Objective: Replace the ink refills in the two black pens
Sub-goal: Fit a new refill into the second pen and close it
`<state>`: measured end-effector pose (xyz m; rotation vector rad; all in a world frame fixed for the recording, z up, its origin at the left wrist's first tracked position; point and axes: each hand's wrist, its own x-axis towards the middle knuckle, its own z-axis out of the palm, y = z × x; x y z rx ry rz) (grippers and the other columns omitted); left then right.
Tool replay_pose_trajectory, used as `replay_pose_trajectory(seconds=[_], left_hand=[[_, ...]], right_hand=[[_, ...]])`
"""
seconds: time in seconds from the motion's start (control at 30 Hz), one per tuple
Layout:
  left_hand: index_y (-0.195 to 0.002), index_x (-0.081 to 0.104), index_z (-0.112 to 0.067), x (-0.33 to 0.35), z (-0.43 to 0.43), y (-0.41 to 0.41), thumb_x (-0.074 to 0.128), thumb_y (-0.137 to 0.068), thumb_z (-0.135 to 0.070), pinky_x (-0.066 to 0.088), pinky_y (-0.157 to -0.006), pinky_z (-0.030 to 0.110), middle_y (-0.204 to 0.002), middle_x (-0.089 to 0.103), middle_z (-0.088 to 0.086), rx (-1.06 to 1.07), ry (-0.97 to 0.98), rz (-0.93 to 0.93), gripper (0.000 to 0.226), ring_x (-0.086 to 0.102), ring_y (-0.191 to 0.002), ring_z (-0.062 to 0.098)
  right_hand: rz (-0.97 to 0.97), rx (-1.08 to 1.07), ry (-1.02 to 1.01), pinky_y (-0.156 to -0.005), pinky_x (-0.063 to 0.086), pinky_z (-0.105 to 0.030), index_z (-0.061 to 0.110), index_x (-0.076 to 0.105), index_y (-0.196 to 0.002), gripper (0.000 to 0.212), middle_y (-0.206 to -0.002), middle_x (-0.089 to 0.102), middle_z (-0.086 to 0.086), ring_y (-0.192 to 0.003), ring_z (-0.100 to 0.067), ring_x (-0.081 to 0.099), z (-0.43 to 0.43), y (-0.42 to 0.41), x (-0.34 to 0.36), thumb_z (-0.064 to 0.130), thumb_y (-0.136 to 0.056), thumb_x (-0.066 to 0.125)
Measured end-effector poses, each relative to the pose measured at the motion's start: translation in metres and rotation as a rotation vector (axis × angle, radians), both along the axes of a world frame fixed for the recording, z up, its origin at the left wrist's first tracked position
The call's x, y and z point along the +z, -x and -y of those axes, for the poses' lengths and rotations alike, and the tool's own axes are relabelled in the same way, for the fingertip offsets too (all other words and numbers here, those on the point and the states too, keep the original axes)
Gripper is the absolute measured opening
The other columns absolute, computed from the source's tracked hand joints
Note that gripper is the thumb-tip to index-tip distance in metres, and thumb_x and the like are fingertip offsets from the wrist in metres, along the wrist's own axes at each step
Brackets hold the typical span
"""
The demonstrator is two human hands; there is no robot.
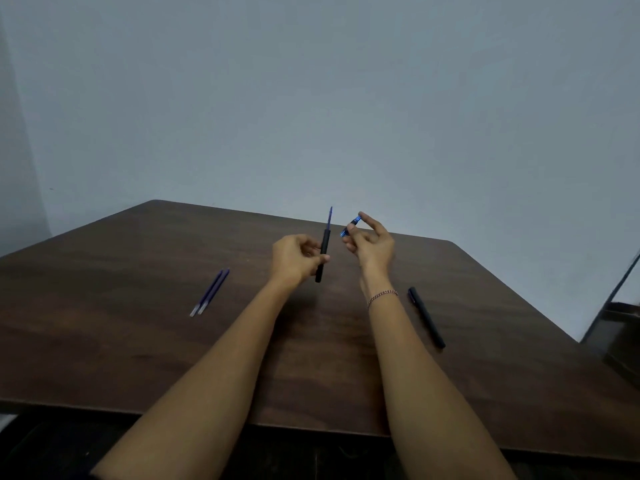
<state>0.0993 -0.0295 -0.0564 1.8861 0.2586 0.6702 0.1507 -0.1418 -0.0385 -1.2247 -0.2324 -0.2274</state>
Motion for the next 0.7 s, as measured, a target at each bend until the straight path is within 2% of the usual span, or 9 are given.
replay_pose_trajectory(seconds=[0.17, 0.3, 0.53, 0.7], left_hand=[[-0.096, 0.066, -0.003, -0.001, 0.009, 0.0, 0.08, -0.069, -0.008, 0.058, -0.06, 0.029, -0.07, 0.06, -0.002, -0.087, -0.05, -0.036, 0.031, 0.061, -0.069, 0.013], [-0.093, 0.067, -0.006, -0.002, 0.014, 0.003, 0.081, -0.068, -0.01, 0.053, -0.049, 0.017, -0.07, 0.061, -0.003, -0.133, -0.106, -0.064, 0.028, 0.061, -0.064, 0.008], [-0.096, 0.067, -0.006, 0.0, 0.016, 0.004, 0.08, -0.07, -0.01, 0.054, -0.051, 0.018, -0.071, 0.062, -0.003, -0.172, -0.171, -0.081, 0.029, 0.061, -0.065, 0.009], [-0.097, 0.067, -0.006, 0.0, 0.017, 0.005, 0.079, -0.07, -0.01, 0.055, -0.052, 0.018, -0.072, 0.062, -0.004, -0.178, -0.208, -0.081, 0.03, 0.063, -0.067, 0.01]], right_hand=[[0.007, -0.071, -0.139, -0.061, 0.055, -0.019, 0.013, 0.062, -0.118, 0.033, -0.077, 0.067, -0.01, -0.066, -0.015, 0.064, 0.009, -0.001, 0.003, 0.005, -0.085, 0.066], [0.013, -0.05, -0.245, -0.061, 0.057, -0.022, 0.01, 0.061, -0.12, 0.035, -0.081, 0.067, -0.013, -0.068, -0.02, 0.067, 0.013, 0.001, 0.005, 0.002, -0.086, 0.065], [0.054, -0.057, -0.296, -0.06, 0.057, -0.022, 0.01, 0.061, -0.119, 0.035, -0.078, 0.067, -0.011, -0.066, -0.017, 0.069, 0.012, 0.004, 0.009, 0.002, -0.085, 0.066], [0.057, -0.079, -0.321, -0.063, 0.058, -0.025, 0.01, 0.061, -0.121, 0.037, -0.08, 0.068, -0.012, -0.07, -0.022, 0.069, 0.015, 0.004, 0.009, 0.003, -0.085, 0.066]])
